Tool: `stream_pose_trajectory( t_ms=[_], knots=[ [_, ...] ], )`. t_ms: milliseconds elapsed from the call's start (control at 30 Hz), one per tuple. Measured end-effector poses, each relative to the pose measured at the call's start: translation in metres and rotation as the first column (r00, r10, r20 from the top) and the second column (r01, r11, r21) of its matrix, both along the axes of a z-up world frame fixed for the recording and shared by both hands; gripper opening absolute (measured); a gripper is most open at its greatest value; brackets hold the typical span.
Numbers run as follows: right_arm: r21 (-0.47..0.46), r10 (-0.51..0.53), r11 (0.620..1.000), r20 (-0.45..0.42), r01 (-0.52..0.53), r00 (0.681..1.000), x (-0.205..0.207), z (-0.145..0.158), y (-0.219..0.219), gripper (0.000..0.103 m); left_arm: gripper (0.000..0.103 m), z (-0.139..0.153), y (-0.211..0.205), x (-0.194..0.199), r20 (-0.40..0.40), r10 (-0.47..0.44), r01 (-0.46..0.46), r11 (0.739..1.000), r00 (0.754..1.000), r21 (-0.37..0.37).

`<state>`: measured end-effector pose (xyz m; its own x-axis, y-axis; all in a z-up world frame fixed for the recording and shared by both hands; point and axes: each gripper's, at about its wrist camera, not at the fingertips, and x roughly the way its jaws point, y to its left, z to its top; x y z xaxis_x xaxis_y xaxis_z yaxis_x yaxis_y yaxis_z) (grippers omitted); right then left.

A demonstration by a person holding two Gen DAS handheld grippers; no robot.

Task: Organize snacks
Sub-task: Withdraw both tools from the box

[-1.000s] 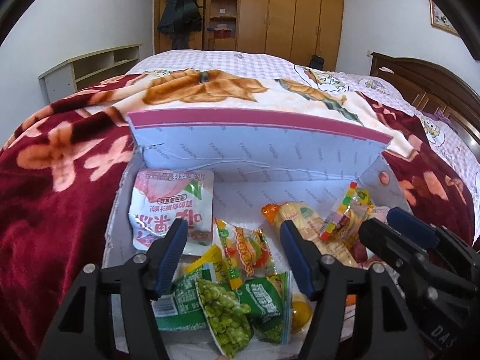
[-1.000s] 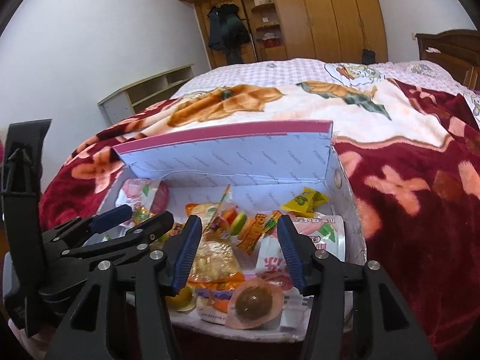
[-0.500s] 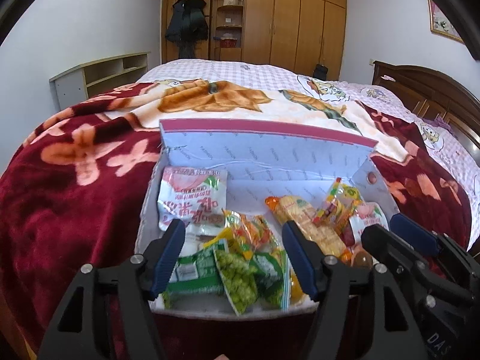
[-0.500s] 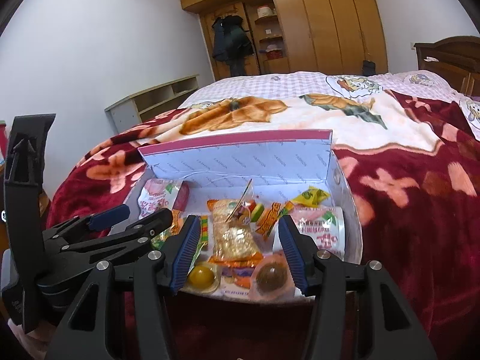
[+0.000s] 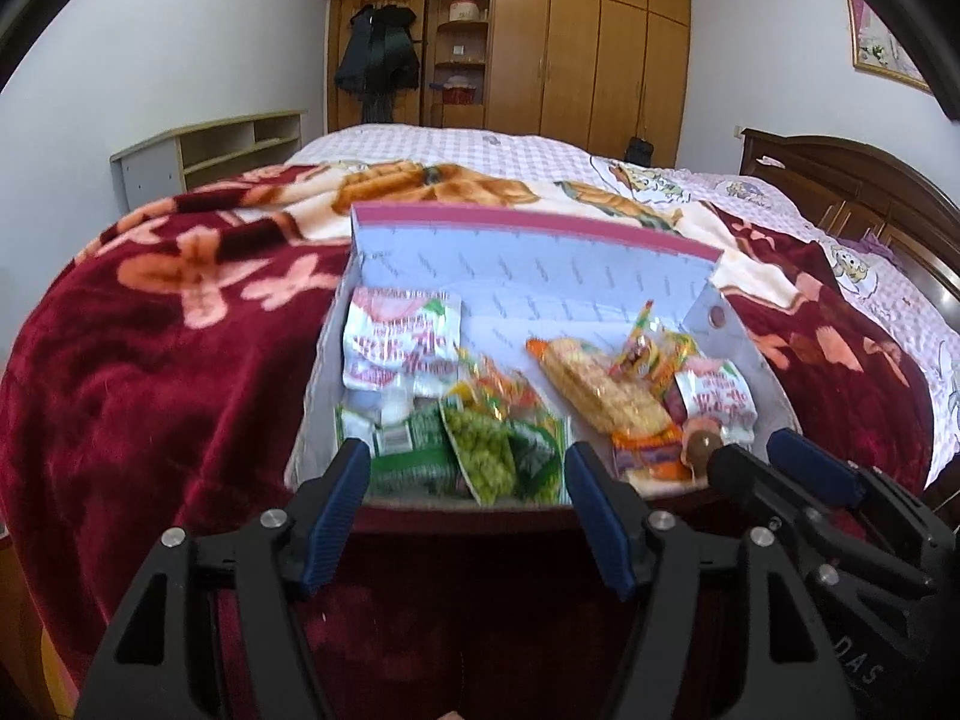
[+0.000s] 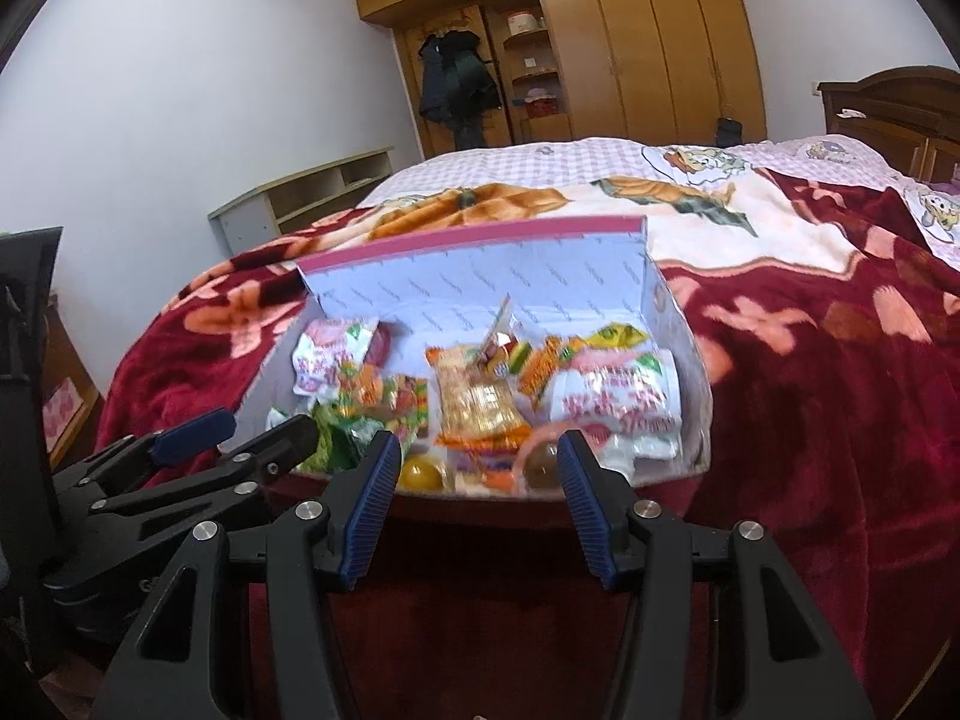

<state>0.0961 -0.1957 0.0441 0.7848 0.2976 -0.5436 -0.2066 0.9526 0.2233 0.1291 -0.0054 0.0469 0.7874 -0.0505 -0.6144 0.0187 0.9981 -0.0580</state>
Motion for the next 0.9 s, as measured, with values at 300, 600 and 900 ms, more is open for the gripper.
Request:
stream_pose_trajectory(
  t_ms=[300,600,900],
  knots=[
    [0.001,-0.013,1.0,-0.034,0.013,0.999,-0.009,-0.014,-0.003,0.056,0.071,-0.016,-0.008,-0.005,-0.024,-0.002,0.003,0.999,1.0,0.043],
    [0.015,-0.019,1.0,-0.046,0.02,0.999,-0.009,-0.016,-0.005,0.056,0.071,-0.019,-0.009,-0.006,-0.022,-0.005,0.006,0.999,1.0,0.045],
    [0.021,-0.019,1.0,-0.048,0.02,0.999,-0.009,-0.017,-0.006,0.056,0.071,-0.019,-0.01,-0.007,-0.02,-0.006,0.007,0.999,1.0,0.042]
  ],
)
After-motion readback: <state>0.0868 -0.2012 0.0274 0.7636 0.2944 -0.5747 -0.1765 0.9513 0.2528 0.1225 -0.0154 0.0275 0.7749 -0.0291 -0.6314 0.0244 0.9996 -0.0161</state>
